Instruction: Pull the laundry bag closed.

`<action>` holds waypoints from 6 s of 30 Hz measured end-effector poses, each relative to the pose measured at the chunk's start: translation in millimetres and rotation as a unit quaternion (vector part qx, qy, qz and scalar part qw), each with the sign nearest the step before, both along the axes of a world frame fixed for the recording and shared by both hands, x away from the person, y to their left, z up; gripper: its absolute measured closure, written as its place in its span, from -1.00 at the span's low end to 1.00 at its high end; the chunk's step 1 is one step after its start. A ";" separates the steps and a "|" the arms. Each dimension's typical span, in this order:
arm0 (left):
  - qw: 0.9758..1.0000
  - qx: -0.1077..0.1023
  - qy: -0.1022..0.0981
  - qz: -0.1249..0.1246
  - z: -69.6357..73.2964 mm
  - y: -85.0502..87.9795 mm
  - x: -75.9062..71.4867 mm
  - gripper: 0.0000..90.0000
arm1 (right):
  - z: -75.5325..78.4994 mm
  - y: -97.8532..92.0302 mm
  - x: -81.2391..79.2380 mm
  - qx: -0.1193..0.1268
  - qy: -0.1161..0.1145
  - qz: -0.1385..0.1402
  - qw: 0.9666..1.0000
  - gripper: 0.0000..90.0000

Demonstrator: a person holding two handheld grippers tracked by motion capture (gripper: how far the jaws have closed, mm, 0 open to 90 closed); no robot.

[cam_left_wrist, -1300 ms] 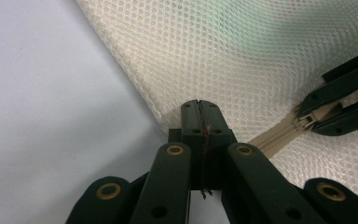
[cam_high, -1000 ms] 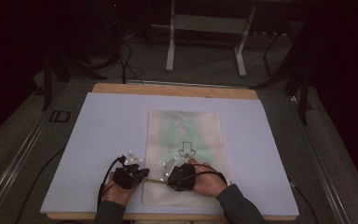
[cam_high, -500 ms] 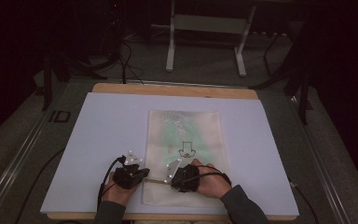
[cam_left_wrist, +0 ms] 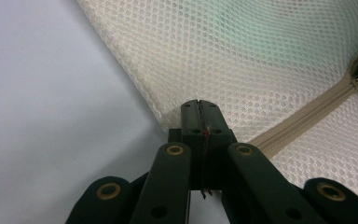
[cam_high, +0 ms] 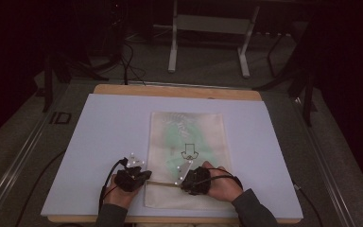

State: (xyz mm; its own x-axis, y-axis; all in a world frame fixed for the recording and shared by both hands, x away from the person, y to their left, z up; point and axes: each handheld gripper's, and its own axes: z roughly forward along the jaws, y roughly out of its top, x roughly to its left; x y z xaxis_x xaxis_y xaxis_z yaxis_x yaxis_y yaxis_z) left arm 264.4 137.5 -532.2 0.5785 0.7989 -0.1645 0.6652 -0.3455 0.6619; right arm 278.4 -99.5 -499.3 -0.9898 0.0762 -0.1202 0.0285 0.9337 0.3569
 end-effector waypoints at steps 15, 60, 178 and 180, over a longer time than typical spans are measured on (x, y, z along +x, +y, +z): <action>1.000 -0.002 0.000 0.001 -0.1 0.0 0.0 0.99 | 2.0 -15.9 -0.2 0.003 0.003 -0.011 1.000 0.83; 1.000 -0.004 0.001 0.001 -0.3 0.2 0.1 0.99 | 14.0 -36.2 -3.2 0.013 0.000 -0.023 1.000 0.83; 1.000 -0.008 0.001 0.001 -0.8 1.7 -0.4 0.99 | 8.1 -117.1 -5.3 0.039 0.015 -0.101 0.994 0.83; 1.000 -0.008 0.001 0.001 -0.8 1.7 -0.4 0.99 | 7.7 -118.2 -5.6 0.036 0.013 -0.102 0.994 0.83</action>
State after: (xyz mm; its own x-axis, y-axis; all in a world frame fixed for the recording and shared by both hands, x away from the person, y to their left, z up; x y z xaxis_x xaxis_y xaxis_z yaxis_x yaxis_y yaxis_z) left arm 264.1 139.2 -533.0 0.5765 0.7972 -0.1793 0.6676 -0.3331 0.6659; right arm 272.9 -217.7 -491.6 -0.9557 0.2832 -0.0809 0.2250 0.8794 0.4195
